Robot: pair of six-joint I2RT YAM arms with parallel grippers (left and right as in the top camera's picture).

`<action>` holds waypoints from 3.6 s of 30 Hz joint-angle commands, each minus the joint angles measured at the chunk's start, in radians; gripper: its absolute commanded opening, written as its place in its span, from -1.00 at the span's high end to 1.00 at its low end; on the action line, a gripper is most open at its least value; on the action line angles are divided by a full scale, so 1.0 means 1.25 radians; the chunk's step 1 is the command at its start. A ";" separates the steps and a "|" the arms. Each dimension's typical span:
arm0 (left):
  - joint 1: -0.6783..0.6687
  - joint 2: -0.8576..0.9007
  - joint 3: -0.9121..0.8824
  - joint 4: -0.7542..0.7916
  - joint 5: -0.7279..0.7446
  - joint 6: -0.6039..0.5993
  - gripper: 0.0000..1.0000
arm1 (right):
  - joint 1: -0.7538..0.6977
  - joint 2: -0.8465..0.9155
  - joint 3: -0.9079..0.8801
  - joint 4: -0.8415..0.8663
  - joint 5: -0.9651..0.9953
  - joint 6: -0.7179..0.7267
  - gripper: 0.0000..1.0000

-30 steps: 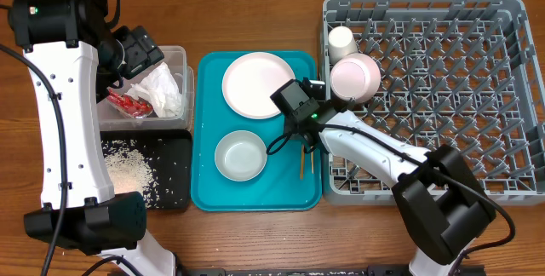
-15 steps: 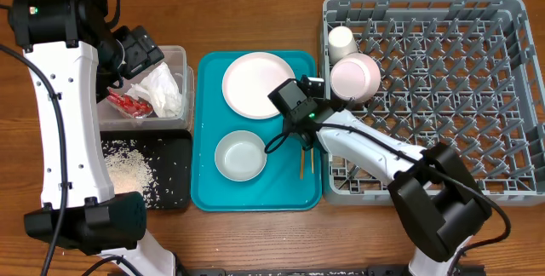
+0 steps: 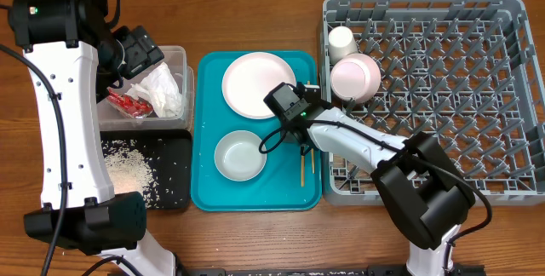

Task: Sort waste into correct bins and load items into the dishwasher
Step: 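Grasp one chopstick with the right gripper and lift it, then carry the chopstick into the dish rack and release it upright, then move the right gripper back to the remaining chopstick on the tray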

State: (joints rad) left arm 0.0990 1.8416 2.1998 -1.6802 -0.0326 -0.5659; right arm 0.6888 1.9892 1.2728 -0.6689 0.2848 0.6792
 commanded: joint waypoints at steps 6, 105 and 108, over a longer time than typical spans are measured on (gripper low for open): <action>-0.001 -0.007 0.002 -0.001 0.003 0.010 -1.00 | 0.002 0.025 0.024 -0.049 -0.023 0.005 0.56; -0.001 -0.007 0.002 -0.001 0.003 0.009 -1.00 | 0.006 -0.218 0.117 -0.219 -0.065 -0.483 0.00; -0.001 -0.007 0.002 -0.001 0.003 0.009 -0.99 | 0.026 -0.212 0.117 -0.223 -0.054 -0.626 -0.06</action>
State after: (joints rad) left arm 0.0990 1.8416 2.1998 -1.6802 -0.0330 -0.5663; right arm 0.7170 1.7119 1.4242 -0.9504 0.1146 0.0952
